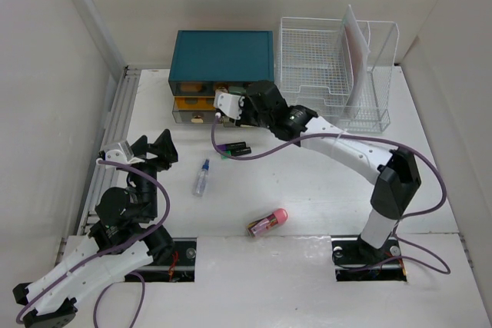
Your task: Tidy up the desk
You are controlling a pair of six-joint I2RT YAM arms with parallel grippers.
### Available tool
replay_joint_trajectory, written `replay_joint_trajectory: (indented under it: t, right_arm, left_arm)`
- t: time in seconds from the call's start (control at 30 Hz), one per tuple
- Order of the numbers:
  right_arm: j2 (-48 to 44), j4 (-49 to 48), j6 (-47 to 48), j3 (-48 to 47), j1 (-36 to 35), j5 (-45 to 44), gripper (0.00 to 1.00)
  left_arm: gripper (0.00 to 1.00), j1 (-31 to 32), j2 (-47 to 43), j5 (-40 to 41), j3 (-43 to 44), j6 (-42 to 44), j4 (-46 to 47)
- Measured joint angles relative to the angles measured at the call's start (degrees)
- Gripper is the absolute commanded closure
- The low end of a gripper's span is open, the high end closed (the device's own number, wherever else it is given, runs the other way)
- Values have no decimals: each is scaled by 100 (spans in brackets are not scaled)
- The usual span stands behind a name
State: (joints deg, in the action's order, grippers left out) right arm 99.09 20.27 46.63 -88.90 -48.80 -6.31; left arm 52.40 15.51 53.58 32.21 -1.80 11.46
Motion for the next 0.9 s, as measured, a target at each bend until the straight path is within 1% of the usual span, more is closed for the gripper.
replay_joint_trajectory:
  t: [0.3, 0.4, 0.5, 0.53, 0.57, 0.63, 0.67, 0.77, 0.83, 0.9]
  right_arm:
    - [529, -116, 37, -323, 339, -256, 95]
    - [699, -33, 68, -452, 479, -216, 91]
    - [831, 31, 85, -570, 592, -201, 73]
    - [861, 39, 94, -590, 629, -199, 69]
    - [876, 46, 96, -608, 660, -190, 61]
    - [901, 72, 111, -629, 706, -166, 60]
    - [903, 79, 114, -629, 713, -160, 56]
    - [905, 83, 118, -629, 713, -120, 55]
    - [905, 85, 116, -629, 713, -79, 52]
    - [905, 92, 116, -629, 713, -24, 52]
  left_arm:
    - [38, 0, 0, 0, 0, 0, 0]
    - [38, 0, 0, 0, 0, 0, 0]
    - [38, 0, 0, 2, 0, 2, 0]
    - [38, 0, 0, 0, 0, 0, 0]
    - [38, 0, 0, 2, 0, 0, 0]
    - [38, 0, 0, 2, 0, 0, 0]
    - [38, 0, 0, 0, 0, 2, 0]
    - [38, 0, 0, 2, 0, 0, 0]
    - [38, 0, 0, 2, 0, 0, 0]
    - [38, 0, 0, 2, 0, 2, 0]
